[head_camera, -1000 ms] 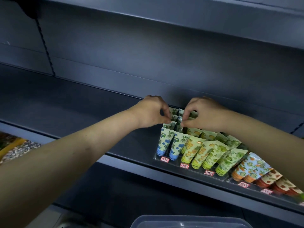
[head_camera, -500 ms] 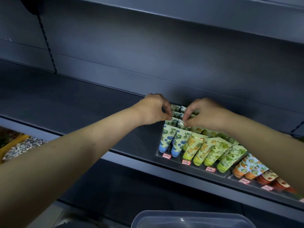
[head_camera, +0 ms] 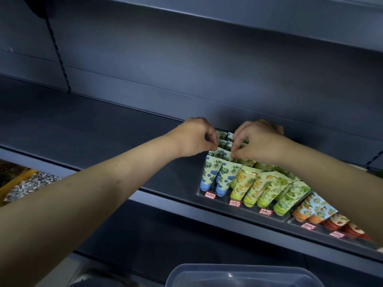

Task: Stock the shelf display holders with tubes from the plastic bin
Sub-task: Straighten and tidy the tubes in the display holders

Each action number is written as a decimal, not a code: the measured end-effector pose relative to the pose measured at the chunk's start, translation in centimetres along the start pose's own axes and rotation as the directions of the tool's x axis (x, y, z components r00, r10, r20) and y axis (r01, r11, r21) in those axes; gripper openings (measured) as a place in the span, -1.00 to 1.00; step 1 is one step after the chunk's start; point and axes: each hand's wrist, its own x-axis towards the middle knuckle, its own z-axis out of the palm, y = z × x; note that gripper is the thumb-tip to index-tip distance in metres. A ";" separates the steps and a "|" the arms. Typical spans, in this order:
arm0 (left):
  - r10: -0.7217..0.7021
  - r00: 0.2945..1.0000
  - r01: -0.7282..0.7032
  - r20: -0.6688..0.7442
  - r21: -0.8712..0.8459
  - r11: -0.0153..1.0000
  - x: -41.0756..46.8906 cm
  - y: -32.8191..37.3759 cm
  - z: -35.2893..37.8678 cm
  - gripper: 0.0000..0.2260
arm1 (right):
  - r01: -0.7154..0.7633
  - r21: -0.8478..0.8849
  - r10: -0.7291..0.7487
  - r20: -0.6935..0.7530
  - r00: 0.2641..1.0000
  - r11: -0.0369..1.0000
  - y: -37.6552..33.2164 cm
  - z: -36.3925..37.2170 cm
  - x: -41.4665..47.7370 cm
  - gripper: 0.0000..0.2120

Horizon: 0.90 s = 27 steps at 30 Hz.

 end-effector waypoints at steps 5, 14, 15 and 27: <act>-0.023 0.999 0.023 0.046 -0.008 1.000 -0.1 0.1 -0.4 -0.88 | 0.013 0.014 -0.013 -0.008 1.000 1.000 0.2 0.0 -0.1 -0.93; -0.005 1.000 0.005 0.003 0.059 0.998 -0.5 1.8 -1.0 -0.85 | 0.020 0.048 -0.019 -0.011 1.000 0.999 1.2 -1.3 -1.1 -0.92; 0.007 1.000 -0.006 -0.015 0.069 0.998 -0.6 2.2 -1.1 -0.85 | 0.022 0.052 -0.021 -0.011 1.000 0.998 1.6 -1.7 -1.4 -0.92; 0.203 0.978 -0.207 0.043 0.134 0.969 -0.8 8.5 1.7 -0.91 | -0.015 0.080 0.017 -0.023 1.000 0.997 7.8 -3.9 -7.7 -0.95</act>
